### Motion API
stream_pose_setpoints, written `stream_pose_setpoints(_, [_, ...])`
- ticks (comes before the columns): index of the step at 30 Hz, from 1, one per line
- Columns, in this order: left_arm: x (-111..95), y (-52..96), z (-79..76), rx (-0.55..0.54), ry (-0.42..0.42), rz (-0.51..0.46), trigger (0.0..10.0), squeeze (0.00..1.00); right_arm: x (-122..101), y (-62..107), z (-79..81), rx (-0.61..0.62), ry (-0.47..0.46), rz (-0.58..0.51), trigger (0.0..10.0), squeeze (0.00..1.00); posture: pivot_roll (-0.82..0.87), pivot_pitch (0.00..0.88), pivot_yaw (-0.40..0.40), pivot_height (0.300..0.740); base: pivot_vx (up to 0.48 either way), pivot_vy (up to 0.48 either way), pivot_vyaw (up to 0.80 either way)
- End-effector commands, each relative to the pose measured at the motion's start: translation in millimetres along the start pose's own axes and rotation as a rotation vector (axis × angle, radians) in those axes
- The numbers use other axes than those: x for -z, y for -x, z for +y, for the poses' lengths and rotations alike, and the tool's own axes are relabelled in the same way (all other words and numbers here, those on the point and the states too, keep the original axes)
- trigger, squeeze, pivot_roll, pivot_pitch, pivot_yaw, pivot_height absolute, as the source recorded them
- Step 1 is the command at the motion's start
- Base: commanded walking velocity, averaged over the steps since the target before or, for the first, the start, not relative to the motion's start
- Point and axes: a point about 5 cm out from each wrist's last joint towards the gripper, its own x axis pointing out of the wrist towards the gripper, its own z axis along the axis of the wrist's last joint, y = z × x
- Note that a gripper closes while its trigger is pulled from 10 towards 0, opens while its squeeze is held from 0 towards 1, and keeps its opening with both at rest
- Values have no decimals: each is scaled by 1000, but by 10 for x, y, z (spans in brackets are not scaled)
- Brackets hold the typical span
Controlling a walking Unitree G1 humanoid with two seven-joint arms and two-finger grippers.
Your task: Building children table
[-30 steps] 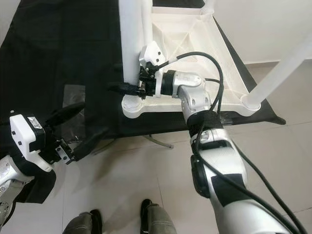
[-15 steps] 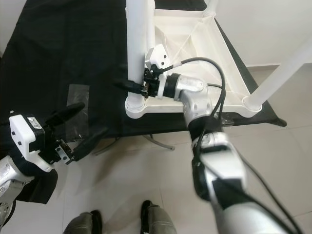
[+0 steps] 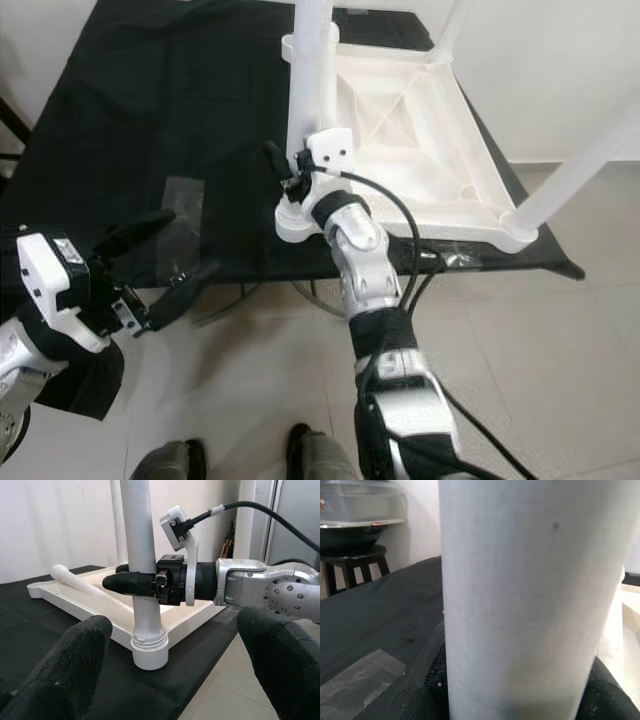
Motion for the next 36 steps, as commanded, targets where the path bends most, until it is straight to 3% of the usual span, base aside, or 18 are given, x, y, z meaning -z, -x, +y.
stream_pose_setpoints(1, [6, 5, -10, 12, -7, 11, 10000, 0, 289, 86, 58, -57, -9, 168, 10000, 1000, 60, 264, -108, 740, 0, 0, 0])
stream_pose_setpoints(7, [0, -8, -4, 13, -9, 7, 10000, 0, 79, -6, 59, -191, -4, 100, 10000, 976, 60, 260, -108, 740, 0, 0, 0])
stream_pose_setpoints(8, [1, -11, -7, 13, -9, 6, 10000, 0, -19, -48, 30, -268, 24, 69, 10000, 0, 61, 260, -108, 740, 0, 0, 0])
stream_pose_setpoints(9, [3, -14, -10, 13, -9, 6, 10000, 0, -105, -71, 8, -362, 51, 49, 10000, 0, 62, 258, -109, 740, 0, 0, 0])
stream_pose_setpoints(10, [3, -14, -10, 13, -9, 6, 10000, 0, -105, -71, 8, -362, 51, 49, 10000, 0, 62, 258, -109, 740, 0, 0, 0])
stream_pose_setpoints(11, [5, -16, -13, 13, -11, 6, 10000, 0, -215, -67, -34, -542, 86, 42, 10000, 0, 63, 257, -110, 740, 0, 0, 0])
stream_pose_setpoints(12, [5, -17, -13, 13, -12, 6, 10000, 0, -232, -59, -40, -582, 93, 43, 10000, 0, 63, 257, -110, 740, 0, 0, 0])
stream_pose_setpoints(16, [-1, -19, -13, 13, -13, 5, 10000, 0, -267, -51, -50, -647, 120, 52, 10000, 0, 66, 258, -112, 740, 0, 0, 0])
stream_pose_setpoints(18, [-5, -21, -19, 12, -14, 4, 10000, 0, -317, -30, -51, -758, 132, 50, 10000, 0, 72, 259, -113, 740, 0, 0, 0])
stream_pose_setpoints(23, [-13, -17, -16, 9, -18, 4, 10000, 0, -372, -25, -70, -864, 136, 54, 10000, 0, 76, 260, -115, 740, 0, 0, 0])
stream_pose_setpoints(24, [-18, -17, -18, 7, -19, 4, 10000, 0, -416, -34, -93, -936, 142, 57, 10000, 0, 77, 262, -116, 740, 0, 0, 0])
stream_pose_setpoints(30, [-19, -15, -21, 6, -16, 5, 10000, 0, -468, -40, -99, -1002, 134, 56, 10000, 0, 77, 263, -116, 740, 0, 0, 0])
stream_pose_setpoints(31, [-20, -16, -23, 6, -16, 5, 10000, 0, -472, -41, -101, -1005, 131, 52, 3843, 0, 76, 264, -116, 740, 0, 0, 0])
stream_pose_setpoints(32, [-20, -16, -25, 6, -15, 5, 10000, 0, -469, -37, -102, -1008, 123, 50, 0, 0, 76, 265, -115, 740, 0, 0, 0])
stream_pose_setpoints(36, [-19, -6, -26, 6, -14, 7, 10000, 0, -433, -26, -113, -988, 108, 45, 0, 0, 74, 263, -113, 740, 0, 0, 0])
